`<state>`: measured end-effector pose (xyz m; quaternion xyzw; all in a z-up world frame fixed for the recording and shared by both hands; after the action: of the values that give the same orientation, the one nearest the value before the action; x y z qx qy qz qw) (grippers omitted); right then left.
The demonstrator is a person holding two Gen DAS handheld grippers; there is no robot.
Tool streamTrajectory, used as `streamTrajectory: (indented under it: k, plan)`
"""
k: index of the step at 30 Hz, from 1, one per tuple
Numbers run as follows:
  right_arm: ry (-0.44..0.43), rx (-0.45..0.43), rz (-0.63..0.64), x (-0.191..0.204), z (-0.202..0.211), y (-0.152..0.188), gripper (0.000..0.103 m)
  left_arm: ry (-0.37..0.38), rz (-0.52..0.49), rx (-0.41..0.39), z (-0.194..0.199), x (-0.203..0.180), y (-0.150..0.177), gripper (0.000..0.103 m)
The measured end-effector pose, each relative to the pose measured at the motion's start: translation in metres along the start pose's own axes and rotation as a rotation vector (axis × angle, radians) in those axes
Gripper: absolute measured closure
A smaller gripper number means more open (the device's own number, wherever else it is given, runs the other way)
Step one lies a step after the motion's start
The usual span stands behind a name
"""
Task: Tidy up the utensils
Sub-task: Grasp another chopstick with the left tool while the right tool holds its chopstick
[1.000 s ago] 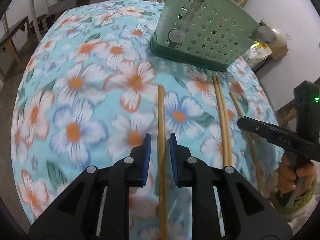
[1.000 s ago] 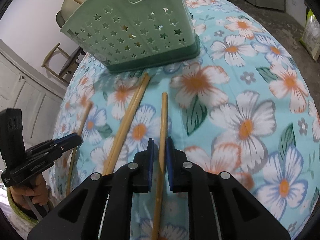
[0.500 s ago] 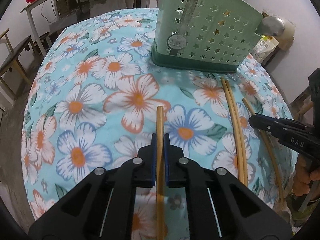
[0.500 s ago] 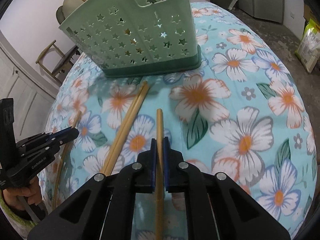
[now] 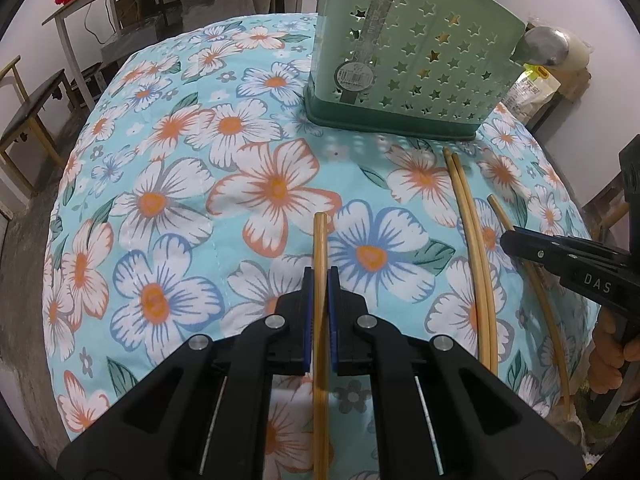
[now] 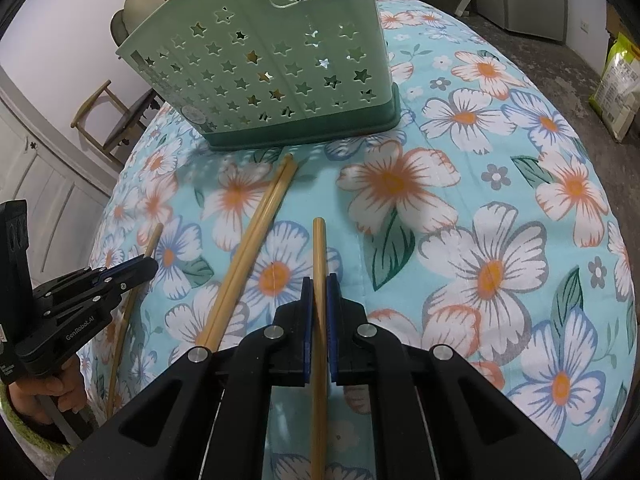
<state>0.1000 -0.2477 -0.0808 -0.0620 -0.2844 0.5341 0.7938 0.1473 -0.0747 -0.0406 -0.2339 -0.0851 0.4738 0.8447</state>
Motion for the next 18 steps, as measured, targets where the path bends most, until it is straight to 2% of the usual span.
streamTrajectory:
  k: [18]
  plan:
    - [0.0,0.002,0.002,0.0003,-0.0007,-0.0007,0.096,0.011,0.008,0.008,-0.0033,0.0021,-0.0034,0.098]
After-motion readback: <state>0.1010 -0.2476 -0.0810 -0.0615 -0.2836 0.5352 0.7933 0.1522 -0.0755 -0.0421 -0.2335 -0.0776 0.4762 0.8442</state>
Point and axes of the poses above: each gripper's, at about its wrist camera, not at the fingertips, and z roughly against the way its jaws point, x to its left, y to its underside, the point moved 3 cm from there along -z, roughly the way its jaws point, and after that the axes turned 3 degrees about -z, right-handed, at the moved point
